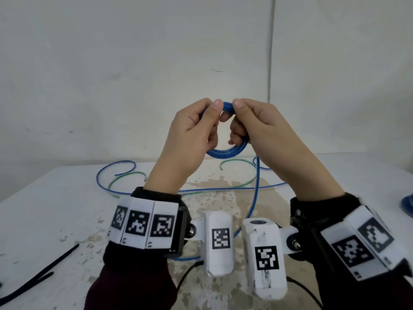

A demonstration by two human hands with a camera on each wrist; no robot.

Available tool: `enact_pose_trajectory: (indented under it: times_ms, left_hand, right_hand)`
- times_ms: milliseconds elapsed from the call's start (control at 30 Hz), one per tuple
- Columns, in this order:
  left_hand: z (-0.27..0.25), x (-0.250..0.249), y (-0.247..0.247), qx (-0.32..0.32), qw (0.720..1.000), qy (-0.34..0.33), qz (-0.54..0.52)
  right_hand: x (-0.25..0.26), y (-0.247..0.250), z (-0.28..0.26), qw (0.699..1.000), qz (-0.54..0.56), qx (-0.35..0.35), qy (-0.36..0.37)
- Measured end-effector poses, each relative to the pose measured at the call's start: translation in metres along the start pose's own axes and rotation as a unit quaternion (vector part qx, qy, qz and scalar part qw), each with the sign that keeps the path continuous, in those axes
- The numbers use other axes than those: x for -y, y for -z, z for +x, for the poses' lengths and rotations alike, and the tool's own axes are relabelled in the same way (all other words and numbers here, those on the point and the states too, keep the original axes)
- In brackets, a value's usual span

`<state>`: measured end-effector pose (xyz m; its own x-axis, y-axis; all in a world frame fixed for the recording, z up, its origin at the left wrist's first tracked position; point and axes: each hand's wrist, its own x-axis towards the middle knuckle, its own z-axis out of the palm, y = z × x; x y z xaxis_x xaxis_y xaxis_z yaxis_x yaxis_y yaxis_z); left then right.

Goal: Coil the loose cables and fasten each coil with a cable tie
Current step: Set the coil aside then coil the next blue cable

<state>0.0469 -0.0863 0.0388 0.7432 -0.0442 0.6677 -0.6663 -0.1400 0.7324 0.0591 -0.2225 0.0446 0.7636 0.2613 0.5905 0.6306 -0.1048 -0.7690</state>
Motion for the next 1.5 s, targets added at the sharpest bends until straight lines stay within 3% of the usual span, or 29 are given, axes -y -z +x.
enact_pose_trajectory:
  times_ms: [100, 267, 433, 567, 667, 800, 967, 1100, 1167, 1300, 1500]
  left_hand:
    - [0.001, -0.001, -0.003, -0.034, 0.999, -0.011, -0.023]
    - [-0.002, -0.003, 0.004, 0.080, 0.994, 0.068, -0.024]
    - [-0.001, -0.005, -0.005, 0.007, 0.994, 0.069, -0.083]
    - [-0.001, -0.004, 0.001, 0.083, 0.984, 0.137, -0.083]
    - [-0.002, -0.004, -0.001, 0.040, 0.994, 0.089, -0.055]
    - [-0.001, -0.004, -0.005, -0.025, 0.991, 0.061, -0.114]
    - [-0.001, -0.007, 0.002, 0.066, 0.989, 0.109, -0.079]
    - [-0.002, -0.008, -0.001, -0.004, 0.997, 0.041, -0.072]
    - [-0.001, -0.009, -0.004, -0.020, 0.993, 0.043, -0.111]
    - [-0.001, -0.009, -0.002, 0.071, 0.984, 0.114, -0.115]
    - [-0.001, -0.012, -0.010, -0.046, 0.988, 0.044, -0.140]
  right_hand:
    - [0.001, 0.004, 0.000, 1.000, 0.007, -0.013, 0.002]
    - [-0.001, 0.004, -0.001, 0.999, -0.021, 0.016, -0.020]
    - [0.001, 0.003, -0.001, 1.000, 0.010, 0.010, -0.019]
    - [-0.004, 0.004, 0.000, 0.998, 0.002, 0.024, -0.050]
    - [-0.005, -0.001, 0.001, 0.999, 0.017, 0.013, -0.042]
    - [-0.002, 0.005, 0.001, 0.997, 0.056, 0.020, -0.054]
    - [-0.003, 0.009, -0.001, 0.996, 0.043, 0.051, -0.060]
    - [0.000, 0.002, 0.000, 0.996, 0.071, 0.034, -0.050]
    - [0.002, 0.004, 0.000, 0.995, 0.085, 0.030, -0.053]
    - [-0.001, 0.009, -0.001, 0.996, 0.054, 0.042, -0.059]
    - [0.001, 0.003, 0.000, 0.995, 0.090, 0.031, -0.035]
